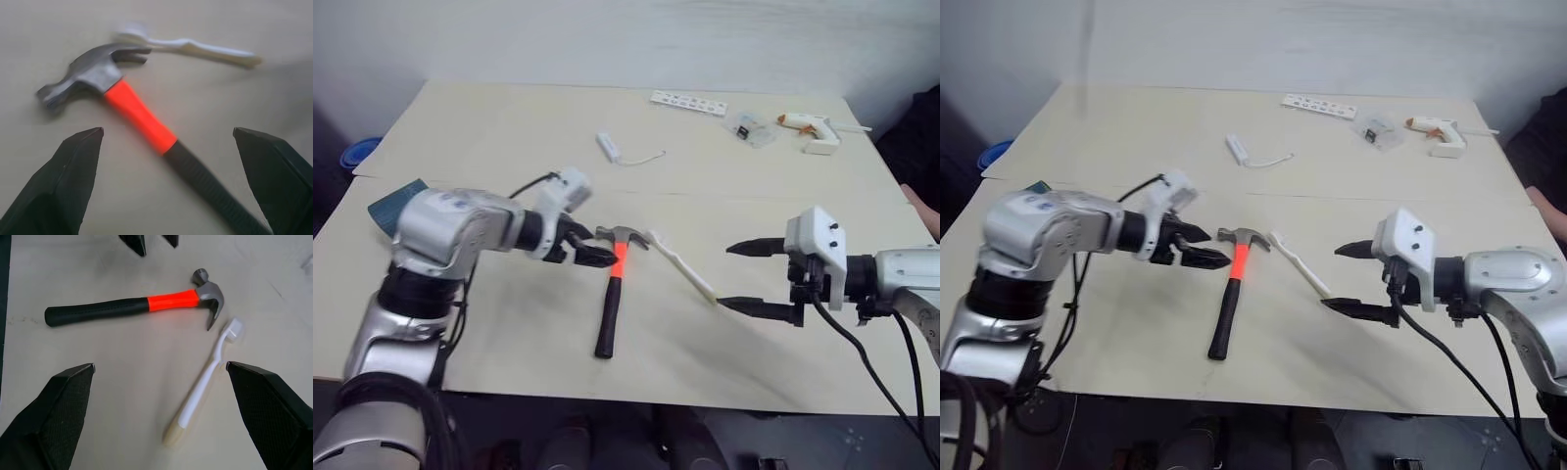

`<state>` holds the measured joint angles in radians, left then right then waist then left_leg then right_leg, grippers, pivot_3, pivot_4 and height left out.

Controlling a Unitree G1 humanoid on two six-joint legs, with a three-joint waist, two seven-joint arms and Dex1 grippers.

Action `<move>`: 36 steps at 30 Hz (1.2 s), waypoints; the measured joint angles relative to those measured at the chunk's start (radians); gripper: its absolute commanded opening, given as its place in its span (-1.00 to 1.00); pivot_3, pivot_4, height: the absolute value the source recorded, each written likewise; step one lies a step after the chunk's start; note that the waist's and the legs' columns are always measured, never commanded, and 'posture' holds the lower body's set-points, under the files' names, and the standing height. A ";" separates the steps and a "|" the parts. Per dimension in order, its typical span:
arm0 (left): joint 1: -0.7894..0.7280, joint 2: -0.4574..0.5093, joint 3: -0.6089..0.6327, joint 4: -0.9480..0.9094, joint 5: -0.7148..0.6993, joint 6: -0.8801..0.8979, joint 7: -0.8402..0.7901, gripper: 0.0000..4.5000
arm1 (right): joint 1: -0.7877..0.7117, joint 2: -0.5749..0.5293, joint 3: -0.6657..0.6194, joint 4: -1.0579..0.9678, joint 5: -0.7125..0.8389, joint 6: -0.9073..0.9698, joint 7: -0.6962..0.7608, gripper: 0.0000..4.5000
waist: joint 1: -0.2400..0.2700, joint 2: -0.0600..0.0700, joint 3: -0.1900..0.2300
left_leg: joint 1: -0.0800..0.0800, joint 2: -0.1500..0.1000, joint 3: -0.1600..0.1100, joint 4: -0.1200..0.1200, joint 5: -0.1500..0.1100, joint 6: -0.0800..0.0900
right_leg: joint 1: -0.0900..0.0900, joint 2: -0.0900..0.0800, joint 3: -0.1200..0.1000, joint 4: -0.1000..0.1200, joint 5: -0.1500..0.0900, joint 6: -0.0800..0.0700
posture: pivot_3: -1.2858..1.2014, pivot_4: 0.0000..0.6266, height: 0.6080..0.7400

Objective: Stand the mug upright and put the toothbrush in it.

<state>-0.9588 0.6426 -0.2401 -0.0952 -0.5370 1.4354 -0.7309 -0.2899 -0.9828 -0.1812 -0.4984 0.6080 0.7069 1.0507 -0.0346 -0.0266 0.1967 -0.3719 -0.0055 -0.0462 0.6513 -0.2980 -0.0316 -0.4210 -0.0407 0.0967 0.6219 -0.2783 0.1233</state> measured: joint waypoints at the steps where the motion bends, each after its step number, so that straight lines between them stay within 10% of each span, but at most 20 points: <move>1: -0.023 -0.011 -0.019 0.009 -0.003 0.032 0.003 1.00 | 0.004 -0.001 -0.016 0.000 0.002 0.002 -0.006 0.99 | -0.002 0.000 0.000 | 0.001 0.000 0.000 0.000 0.000 0.000 | 0.000 0.000 0.000 0.000 0.000 0.000 | 0.03 -0.52 1.00; 19: -0.270 -0.163 -0.364 0.352 0.071 0.132 0.010 1.00 | 0.114 0.037 -0.132 -0.112 0.069 0.043 -0.191 0.99 | 0.008 0.000 0.000 | -0.002 -0.001 0.001 0.001 0.001 -0.002 | -0.004 0.000 0.001 0.002 0.000 0.000 | 0.03 -0.52 1.00; 30: -0.314 -0.235 -0.421 0.537 0.148 0.042 -0.027 -0.35 | 0.114 0.047 -0.131 -0.128 0.095 0.045 -0.237 1.00 | 0.012 0.000 0.000 | -0.002 -0.002 0.001 0.002 0.001 -0.002 | -0.003 0.000 0.001 0.002 0.000 0.000 | 0.03 -0.52 1.00; 36: -0.321 -0.243 -0.419 0.575 0.166 0.027 -0.058 -0.42 | 0.127 0.047 -0.131 -0.135 0.106 0.045 -0.249 1.00 | 0.014 0.000 0.000 | -0.002 -0.002 0.000 0.002 0.001 -0.002 | -0.002 0.000 0.001 0.002 0.000 0.000 | 0.03 -0.52 1.00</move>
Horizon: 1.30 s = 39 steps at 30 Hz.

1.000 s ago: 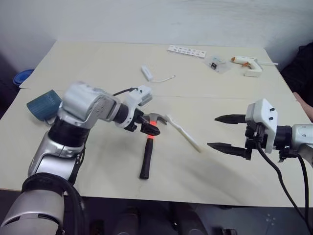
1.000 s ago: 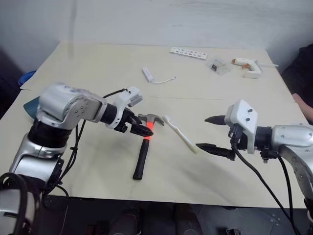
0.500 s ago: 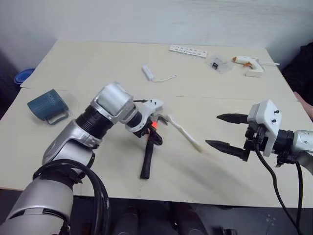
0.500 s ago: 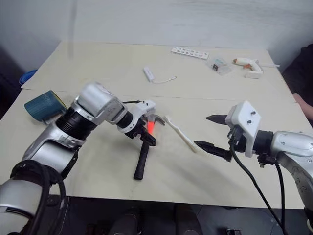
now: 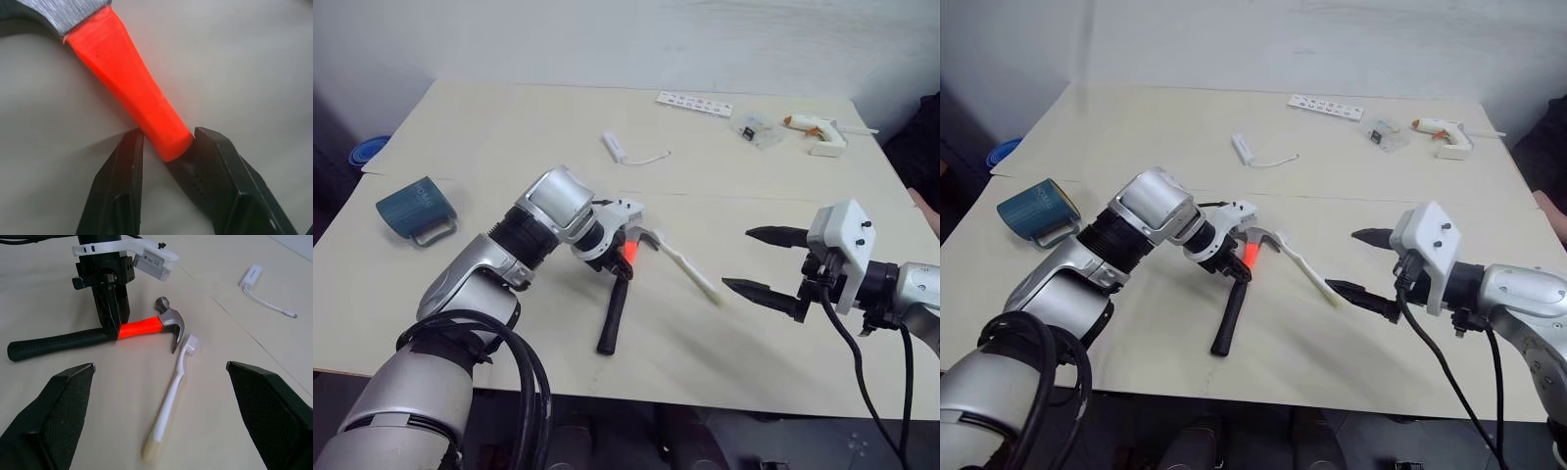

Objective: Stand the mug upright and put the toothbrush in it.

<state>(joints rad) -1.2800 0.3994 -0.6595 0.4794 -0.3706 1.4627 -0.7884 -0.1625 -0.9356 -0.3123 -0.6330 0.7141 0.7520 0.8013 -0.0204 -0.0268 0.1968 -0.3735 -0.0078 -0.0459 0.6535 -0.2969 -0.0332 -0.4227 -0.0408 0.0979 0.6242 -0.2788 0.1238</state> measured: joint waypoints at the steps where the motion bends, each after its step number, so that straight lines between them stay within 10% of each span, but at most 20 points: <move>1: 0.000 0.000 0.001 0.000 0.002 0.001 -0.002 -0.43 | 0.003 0.000 0.000 -0.003 0.001 0.000 -0.001 1.00 | 0.000 0.000 0.000 | 0.000 0.000 0.000 0.000 0.000 0.000 | 0.000 0.000 0.000 0.000 0.000 0.000 | 0.03 -0.52 1.00; 10: 0.055 0.071 0.055 -0.068 0.020 -0.025 0.010 -0.44 | -0.004 0.003 0.008 -0.008 0.023 0.000 -0.016 1.00 | -0.010 0.000 0.000 | 0.002 0.001 0.000 -0.001 0.000 0.000 | 0.000 0.000 0.001 0.002 0.000 0.000 | 0.03 -0.52 1.00; 23: 0.376 0.559 0.108 -0.433 0.175 -0.414 -0.068 -0.44 | -0.090 0.006 0.110 0.056 0.020 -0.012 0.035 1.00 | -0.014 0.000 0.000 | 0.002 0.003 0.002 -0.002 0.000 0.000 | -0.006 0.000 0.007 0.002 0.000 0.000 | 0.03 -0.52 1.00; 33: 0.480 0.504 0.174 -0.471 0.260 -0.642 -0.100 0.42 | -0.204 0.006 0.179 0.148 -0.006 -0.035 0.087 1.00 | -0.002 0.000 0.000 | -0.003 0.002 0.003 0.002 0.000 0.000 | -0.004 -0.001 0.001 0.001 0.000 0.001 | 0.03 -0.52 1.00; 39: 0.461 0.441 0.190 -0.391 0.290 -0.701 -0.147 0.42 | -0.167 0.006 0.175 0.122 0.020 -0.026 0.097 1.00 | -0.003 0.000 0.000 | -0.003 0.001 0.003 0.003 0.000 0.000 | -0.004 -0.001 0.000 0.002 0.000 0.001 | 0.03 -0.52 1.00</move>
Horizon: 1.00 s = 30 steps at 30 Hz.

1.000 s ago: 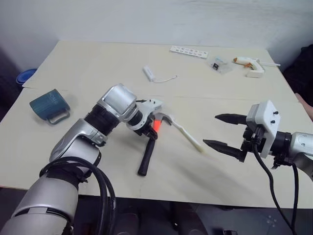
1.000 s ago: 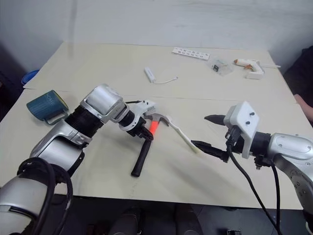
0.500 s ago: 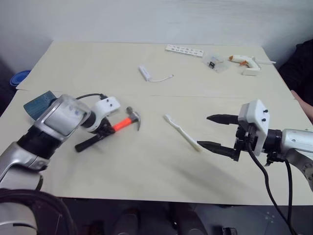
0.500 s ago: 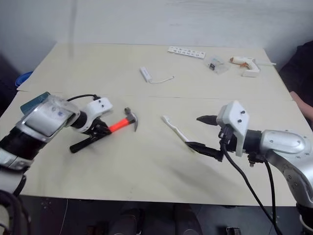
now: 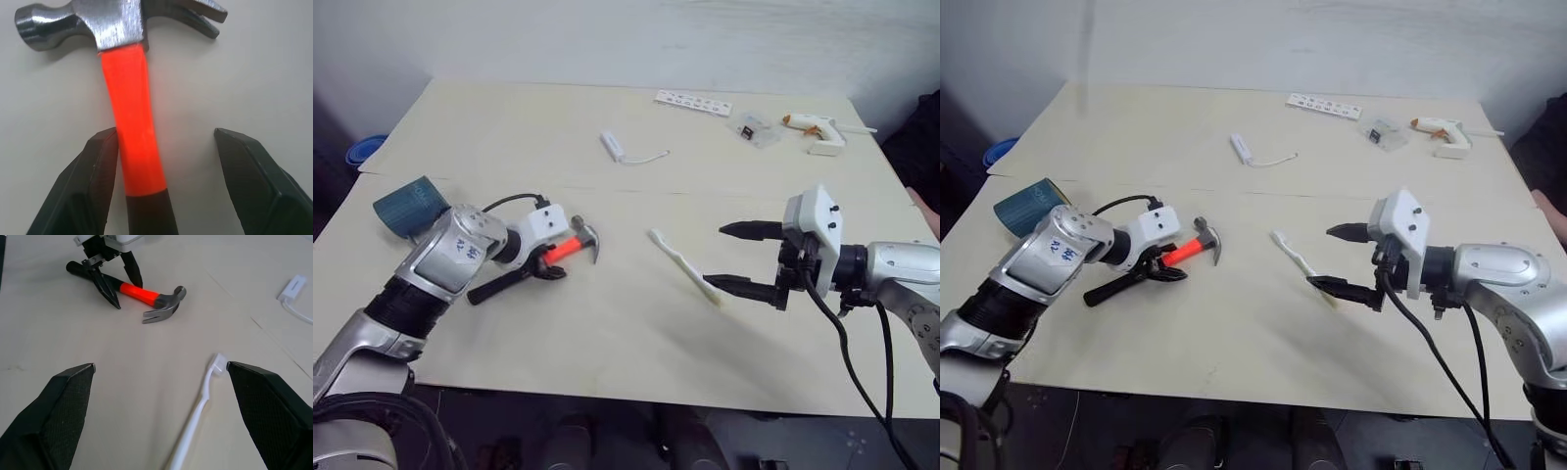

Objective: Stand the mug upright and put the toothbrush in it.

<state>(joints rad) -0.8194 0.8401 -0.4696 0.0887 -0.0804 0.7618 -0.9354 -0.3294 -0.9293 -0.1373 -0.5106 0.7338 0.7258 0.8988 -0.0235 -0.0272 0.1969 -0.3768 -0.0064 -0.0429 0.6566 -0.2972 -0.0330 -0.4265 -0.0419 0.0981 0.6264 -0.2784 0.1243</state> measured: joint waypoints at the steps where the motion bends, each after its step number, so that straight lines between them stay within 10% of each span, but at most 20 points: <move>1: -0.001 0.000 0.001 0.005 0.008 -0.007 -0.011 0.42 | 0.002 0.000 -0.001 -0.004 0.002 0.000 0.002 1.00 | -0.001 0.000 0.000 | 0.000 0.000 0.000 0.000 0.000 0.000 | 0.000 0.000 0.000 0.000 0.000 0.000 | 0.03 -0.52 1.00; 11: -0.006 -0.020 0.026 0.048 0.043 -0.023 -0.091 -0.68 | 0.002 -0.002 -0.004 -0.020 0.003 0.001 -0.010 1.00 | -0.002 0.000 0.000 | 0.000 0.000 -0.001 0.000 0.000 0.000 | 0.000 0.000 0.000 0.001 0.000 0.000 | 0.03 -0.52 1.00; 22: 0.109 0.029 0.117 -0.053 0.040 -0.035 -0.107 -0.71 | -0.005 0.000 0.001 -0.020 0.003 0.002 -0.009 1.00 | -0.012 0.000 0.000 | 0.001 0.002 -0.002 -0.002 0.000 0.000 | -0.002 0.001 0.001 0.001 0.000 0.000 | 0.03 -0.52 1.00; 30: 0.505 0.173 0.500 -0.273 -0.048 0.016 -0.073 -0.71 | -0.058 0.029 0.051 0.029 -0.003 -0.010 0.034 1.00 | -0.018 0.000 0.000 | 0.001 0.007 -0.002 -0.004 0.000 0.001 | -0.004 -0.001 0.001 0.000 0.000 -0.001 | 0.03 -0.52 1.00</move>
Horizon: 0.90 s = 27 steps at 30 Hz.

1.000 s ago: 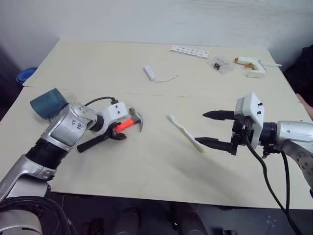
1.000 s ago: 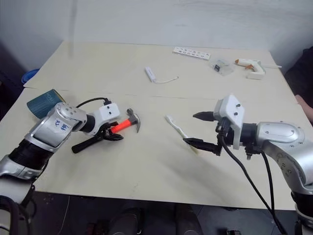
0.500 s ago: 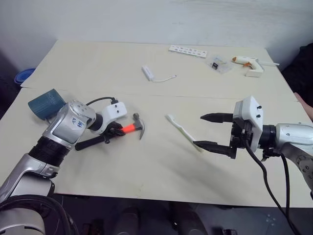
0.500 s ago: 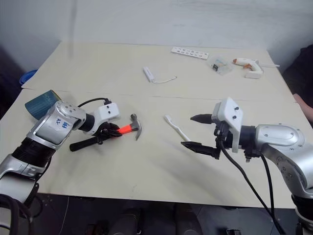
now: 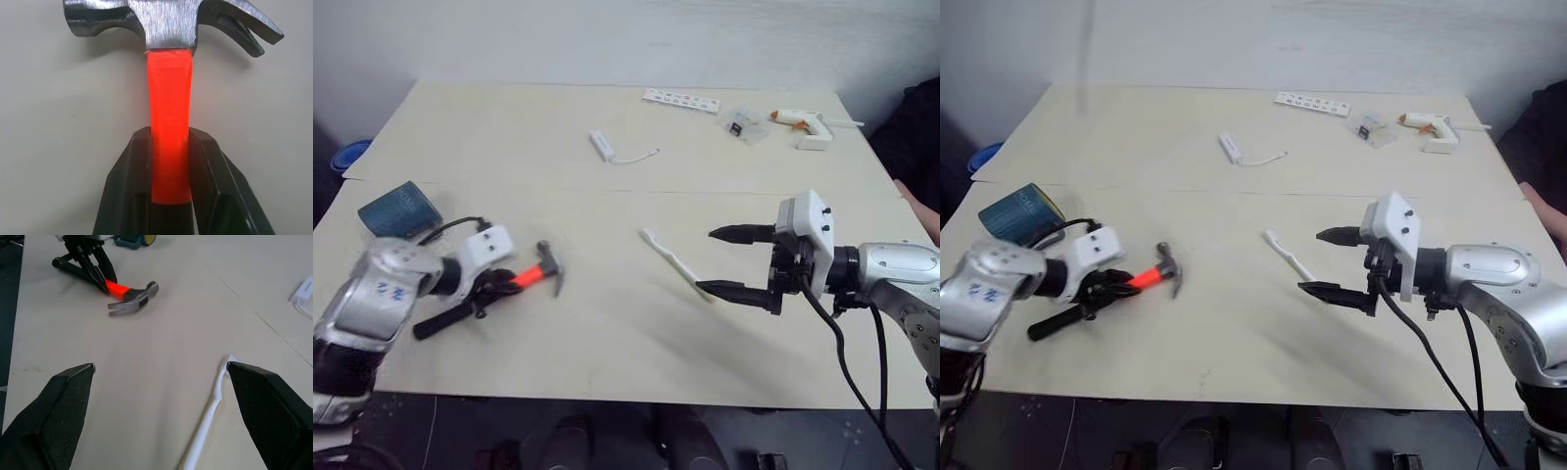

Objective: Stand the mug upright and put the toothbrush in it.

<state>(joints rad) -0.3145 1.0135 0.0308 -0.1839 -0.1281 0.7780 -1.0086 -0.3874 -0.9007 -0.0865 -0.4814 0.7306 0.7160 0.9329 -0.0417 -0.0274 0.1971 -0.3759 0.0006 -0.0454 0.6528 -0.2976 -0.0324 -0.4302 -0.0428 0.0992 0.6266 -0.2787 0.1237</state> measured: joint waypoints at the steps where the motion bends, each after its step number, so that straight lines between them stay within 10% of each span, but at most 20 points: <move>1: 0.072 0.006 0.083 -0.018 -0.008 -0.006 0.004 -0.71 | -0.008 0.006 0.009 0.010 -0.002 -0.005 0.010 1.00 | -0.003 0.000 0.000 | 0.000 0.000 0.000 -0.001 0.000 0.000 | 0.000 -0.001 0.000 0.000 0.000 0.000 | 0.03 -0.52 1.00; 8: 0.480 0.003 0.590 -0.022 -0.005 -0.059 0.012 -0.71 | -0.122 0.049 0.110 0.130 -0.057 -0.057 0.102 1.00 | -0.006 -0.001 0.000 | 0.002 0.000 0.000 -0.002 0.000 0.000 | 0.001 -0.005 -0.005 -0.002 0.000 -0.001 | 0.03 -0.52 1.00; 14: 0.597 -0.008 0.778 0.105 -0.001 -0.109 0.015 -0.71 | -0.185 0.086 0.157 0.204 -0.105 -0.088 0.158 1.00 | 0.010 -0.002 0.000 | 0.002 -0.002 0.000 -0.004 0.000 0.000 | 0.002 -0.017 -0.016 -0.003 0.000 -0.003 | 0.03 -0.52 1.00; 20: 0.419 0.096 0.785 0.547 0.008 -0.158 0.121 -0.71 | -0.194 0.096 0.163 0.216 -0.118 -0.087 0.189 1.00 | 0.015 -0.002 0.000 | 0.004 -0.003 0.000 -0.004 -0.001 -0.001 | 0.002 -0.024 -0.041 -0.002 0.000 -0.007 | 0.03 -0.52 1.00; 27: -0.037 0.145 0.457 0.952 0.063 -0.322 0.189 -0.71 | -0.211 0.094 0.144 0.194 -0.110 -0.062 0.188 1.00 | 0.022 -0.006 -0.002 | 0.003 -0.006 0.001 -0.004 -0.001 -0.001 | 0.001 -0.038 -0.066 -0.002 0.003 -0.008 | 0.03 -0.52 1.00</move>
<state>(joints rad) -0.3510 1.1587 0.4875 0.7677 -0.0648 0.4561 -0.8192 -0.5987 -0.8069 0.0573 -0.2876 0.6206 0.6538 1.1206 -0.0198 -0.0336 0.1946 -0.3733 -0.0051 -0.0448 0.6489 -0.2986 -0.0331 -0.4288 -0.0804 0.0329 0.6243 -0.2754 0.1160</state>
